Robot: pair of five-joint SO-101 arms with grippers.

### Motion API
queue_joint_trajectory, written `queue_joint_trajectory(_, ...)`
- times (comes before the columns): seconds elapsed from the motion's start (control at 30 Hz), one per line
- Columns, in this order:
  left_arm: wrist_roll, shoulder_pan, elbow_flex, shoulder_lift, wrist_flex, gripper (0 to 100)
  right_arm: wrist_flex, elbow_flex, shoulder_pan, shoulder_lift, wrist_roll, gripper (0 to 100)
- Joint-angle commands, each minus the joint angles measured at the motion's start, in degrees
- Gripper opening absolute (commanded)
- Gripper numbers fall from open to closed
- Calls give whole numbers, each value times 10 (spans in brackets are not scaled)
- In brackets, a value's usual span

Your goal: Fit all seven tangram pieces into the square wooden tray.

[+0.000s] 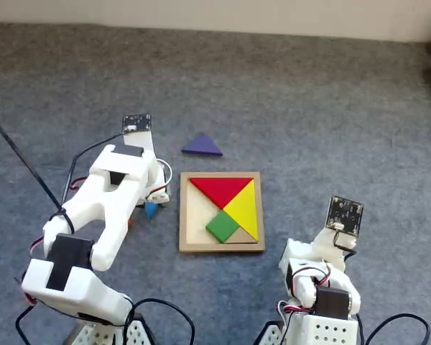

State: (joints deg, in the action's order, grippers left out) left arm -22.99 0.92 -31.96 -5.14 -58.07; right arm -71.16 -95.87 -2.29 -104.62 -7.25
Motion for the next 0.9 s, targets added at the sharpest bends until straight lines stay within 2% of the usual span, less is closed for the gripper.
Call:
queue_joint_trajectory(0.0, 47, -5, 47, 2, -26, 83, -5, -78, -2, -13, 4, 33)
queue_joint_trajectory(0.13, 68, 7, 79, 2, -63, 83, -5, -78, -2, -13, 4, 33)
queue_joint_trajectory(0.3, 70, 67, 87, 3, -85, 83, -5, -78, -2, -13, 4, 33)
queue_joint_trajectory(0.43, 98, 107, 87, 3, -90, 83, -5, -78, -2, -13, 4, 33)
queue_joint_trajectory(0.87, 96, 193, 109, 40, -85, 86, -5, -78, 26, -13, 4, 33)
